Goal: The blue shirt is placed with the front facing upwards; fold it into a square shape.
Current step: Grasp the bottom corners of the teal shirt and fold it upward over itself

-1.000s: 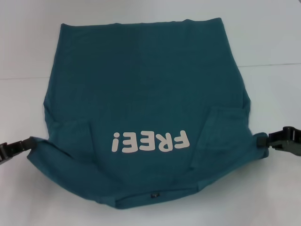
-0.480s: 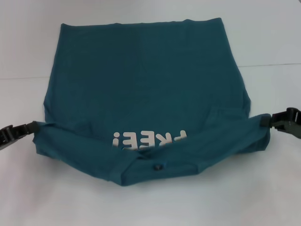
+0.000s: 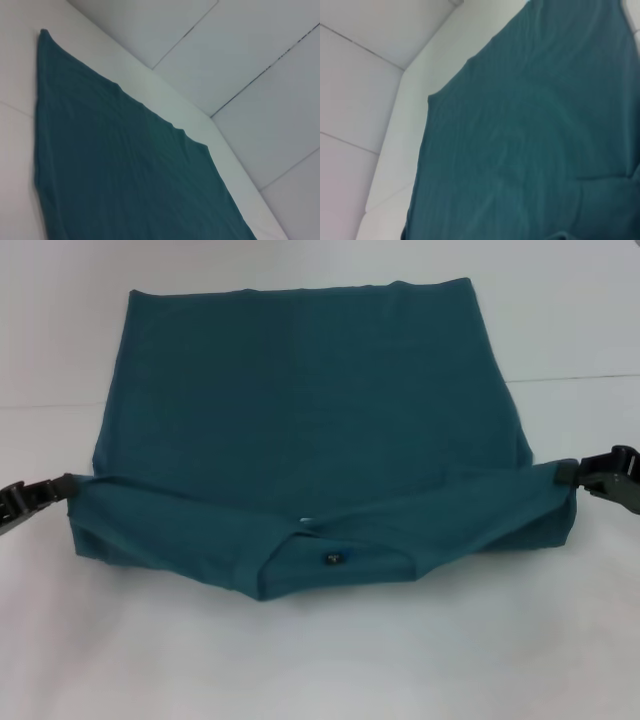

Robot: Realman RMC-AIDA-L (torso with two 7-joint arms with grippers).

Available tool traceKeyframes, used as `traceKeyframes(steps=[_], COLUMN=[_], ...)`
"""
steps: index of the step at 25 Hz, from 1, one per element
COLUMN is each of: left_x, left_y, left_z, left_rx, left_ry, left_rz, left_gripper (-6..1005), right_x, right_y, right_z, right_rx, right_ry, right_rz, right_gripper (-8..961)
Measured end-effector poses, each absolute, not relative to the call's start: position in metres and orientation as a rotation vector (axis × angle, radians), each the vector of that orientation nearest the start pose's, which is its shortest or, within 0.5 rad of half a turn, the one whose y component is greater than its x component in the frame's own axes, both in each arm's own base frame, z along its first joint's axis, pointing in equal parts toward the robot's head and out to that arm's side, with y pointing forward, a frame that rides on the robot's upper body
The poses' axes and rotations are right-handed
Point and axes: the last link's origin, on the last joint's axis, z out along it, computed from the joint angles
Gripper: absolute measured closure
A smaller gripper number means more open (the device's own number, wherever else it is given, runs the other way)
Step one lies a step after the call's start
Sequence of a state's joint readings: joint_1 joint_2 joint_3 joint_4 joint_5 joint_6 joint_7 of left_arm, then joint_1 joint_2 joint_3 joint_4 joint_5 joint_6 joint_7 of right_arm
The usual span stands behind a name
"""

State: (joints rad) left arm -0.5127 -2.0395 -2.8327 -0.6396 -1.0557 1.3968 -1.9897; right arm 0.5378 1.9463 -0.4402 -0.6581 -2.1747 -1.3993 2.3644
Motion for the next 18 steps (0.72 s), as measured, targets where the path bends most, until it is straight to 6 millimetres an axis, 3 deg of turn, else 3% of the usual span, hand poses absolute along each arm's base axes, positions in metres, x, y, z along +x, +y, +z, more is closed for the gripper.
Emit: traceKeyframes(steps=[18], left_x=[-0.3290], left_y=[0.3548], left_z=[0.0581], left_rx=[-1.913], left_ry=[-1.518], left_rz=[-0.945], left_gripper=[999], right_x=[0.3339], right_y=[0.3578], right_z=[0.0784], right_rx=[-1.815], right_ry=[1.852], right_rz=[0.900], right_gripper=[923])
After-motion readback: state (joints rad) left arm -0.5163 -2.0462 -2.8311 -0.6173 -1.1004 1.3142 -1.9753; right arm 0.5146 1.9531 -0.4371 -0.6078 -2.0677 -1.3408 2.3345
